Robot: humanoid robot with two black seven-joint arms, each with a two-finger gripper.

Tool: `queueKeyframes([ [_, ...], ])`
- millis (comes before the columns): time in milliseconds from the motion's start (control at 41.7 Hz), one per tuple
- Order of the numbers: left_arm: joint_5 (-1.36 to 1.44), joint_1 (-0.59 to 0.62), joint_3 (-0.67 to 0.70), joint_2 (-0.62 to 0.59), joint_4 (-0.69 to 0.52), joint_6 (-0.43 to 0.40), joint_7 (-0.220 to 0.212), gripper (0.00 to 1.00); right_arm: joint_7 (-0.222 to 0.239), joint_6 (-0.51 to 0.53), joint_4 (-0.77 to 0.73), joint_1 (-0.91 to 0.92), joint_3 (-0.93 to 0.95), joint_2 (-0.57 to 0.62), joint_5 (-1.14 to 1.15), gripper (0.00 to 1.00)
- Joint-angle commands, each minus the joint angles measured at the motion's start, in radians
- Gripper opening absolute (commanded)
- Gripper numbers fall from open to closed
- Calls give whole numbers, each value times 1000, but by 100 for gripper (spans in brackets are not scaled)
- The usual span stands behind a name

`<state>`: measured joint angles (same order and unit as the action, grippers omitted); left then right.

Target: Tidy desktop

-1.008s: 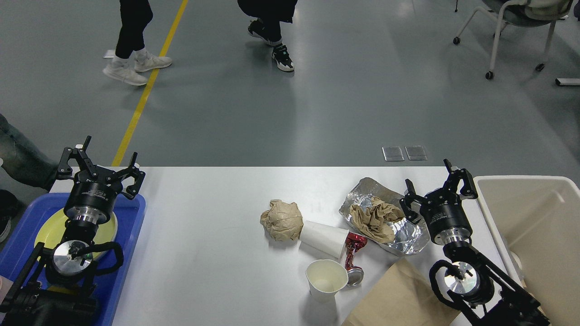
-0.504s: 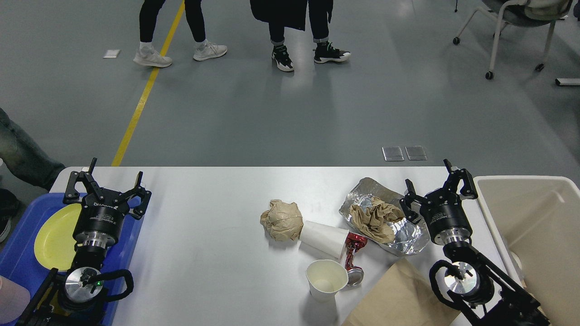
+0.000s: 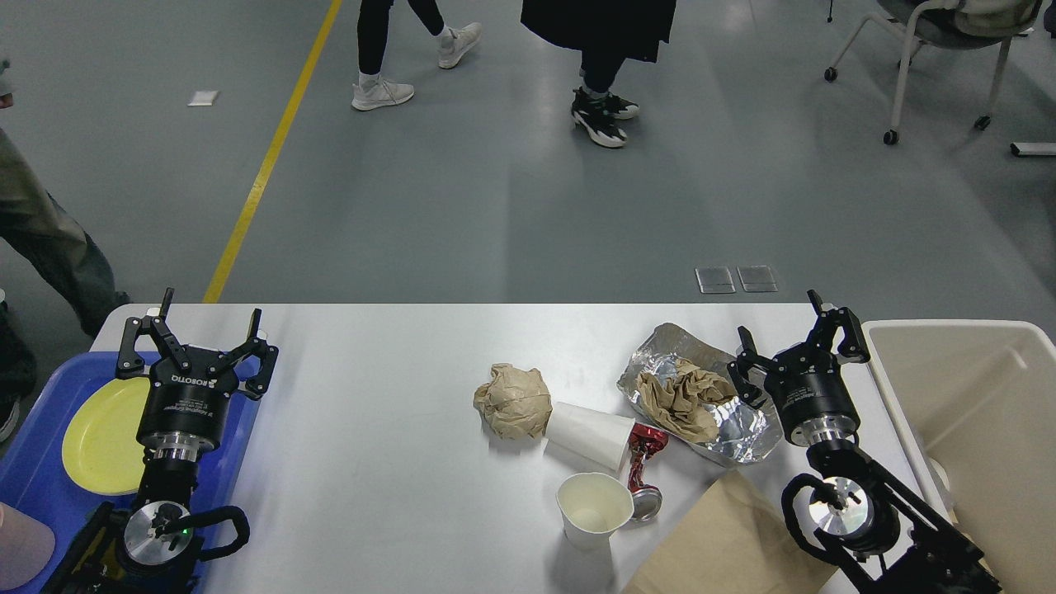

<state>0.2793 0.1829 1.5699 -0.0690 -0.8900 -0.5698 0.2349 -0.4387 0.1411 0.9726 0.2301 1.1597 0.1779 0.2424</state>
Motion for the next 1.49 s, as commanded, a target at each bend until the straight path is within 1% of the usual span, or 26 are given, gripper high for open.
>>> queueKeyframes([
  [0, -22, 1, -1, 0, 2, 5, -3, 96, 0, 0, 0, 0, 0, 0, 0, 100],
  [120, -26, 1, -2, 1, 2, 27, -3, 96, 0, 0, 0, 0, 0, 0, 0, 100],
  [960, -29, 1, -2, -2, 2, 16, -2, 96, 0, 0, 0, 2, -6, 2, 0, 100],
  [1008, -29, 1, -2, -2, 2, 16, -2, 96, 8, 0, 0, 2, -3, 3, 0, 100],
  [1152, -29, 1, -2, -2, 2, 16, -2, 96, 8, -3, -17, 17, 6, 0, 0, 100],
  [1344, -29, 1, -2, -3, 2, 14, -2, 96, 8, -8, -22, 49, 57, 8, -54, 100],
  [1464, -29, 1, -2, -2, 2, 13, -3, 96, 8, -17, -23, 48, 55, 38, -54, 100],
])
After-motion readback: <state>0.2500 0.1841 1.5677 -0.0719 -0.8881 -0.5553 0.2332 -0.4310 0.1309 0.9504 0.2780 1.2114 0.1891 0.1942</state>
